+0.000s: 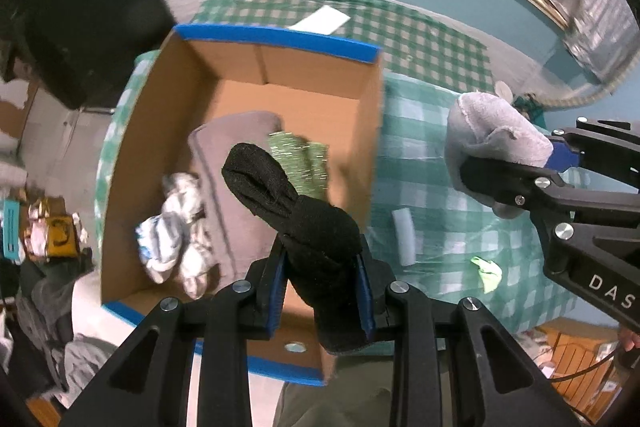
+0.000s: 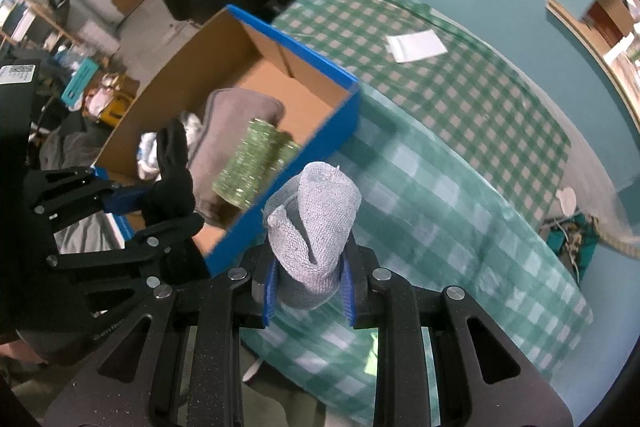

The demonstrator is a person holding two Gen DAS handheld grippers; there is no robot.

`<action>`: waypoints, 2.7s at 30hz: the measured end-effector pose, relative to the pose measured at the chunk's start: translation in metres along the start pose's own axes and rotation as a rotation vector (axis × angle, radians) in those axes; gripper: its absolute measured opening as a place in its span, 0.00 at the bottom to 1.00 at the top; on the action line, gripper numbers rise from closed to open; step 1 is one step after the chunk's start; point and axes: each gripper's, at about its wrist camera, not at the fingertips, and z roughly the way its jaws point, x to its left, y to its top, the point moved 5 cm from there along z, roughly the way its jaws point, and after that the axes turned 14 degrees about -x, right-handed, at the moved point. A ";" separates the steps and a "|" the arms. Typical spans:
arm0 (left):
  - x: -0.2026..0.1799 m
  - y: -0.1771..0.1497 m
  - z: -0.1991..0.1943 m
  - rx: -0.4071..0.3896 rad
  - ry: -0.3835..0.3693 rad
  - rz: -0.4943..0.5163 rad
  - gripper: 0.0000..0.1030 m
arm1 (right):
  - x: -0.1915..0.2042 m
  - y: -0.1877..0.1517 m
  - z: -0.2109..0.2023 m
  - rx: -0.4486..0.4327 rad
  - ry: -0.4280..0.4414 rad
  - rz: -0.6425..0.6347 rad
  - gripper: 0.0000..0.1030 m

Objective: Organize soft objects
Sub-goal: 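Carry the glove and sock over the box and open both tools, then move the left tool to the white foam tube while the right tool approaches the lime-green cloth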

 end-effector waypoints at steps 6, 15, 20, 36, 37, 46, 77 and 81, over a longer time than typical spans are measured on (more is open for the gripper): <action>0.035 -0.001 0.002 -0.001 0.038 -0.055 0.29 | 0.028 0.016 0.020 0.015 0.028 -0.046 0.23; 0.081 -0.004 0.005 0.000 0.073 -0.114 0.29 | 0.061 0.034 0.042 0.035 0.056 -0.085 0.23; 0.098 -0.007 0.010 0.010 0.083 -0.131 0.30 | 0.073 0.040 0.055 0.052 0.068 -0.091 0.23; 0.116 -0.009 0.017 0.028 0.117 -0.130 0.58 | 0.082 0.051 0.066 0.042 0.023 -0.094 0.61; 0.117 -0.009 0.016 0.027 0.119 -0.130 0.58 | 0.082 0.051 0.066 0.043 0.022 -0.091 0.61; 0.106 -0.008 0.016 0.032 0.128 -0.105 0.58 | 0.067 0.045 0.055 0.038 0.011 -0.058 0.61; -0.016 -0.006 0.011 0.046 0.054 0.080 0.59 | -0.017 -0.021 -0.015 0.011 -0.063 0.098 0.61; -0.033 -0.012 0.016 0.058 0.043 0.127 0.59 | -0.031 -0.036 -0.020 0.020 -0.081 0.127 0.61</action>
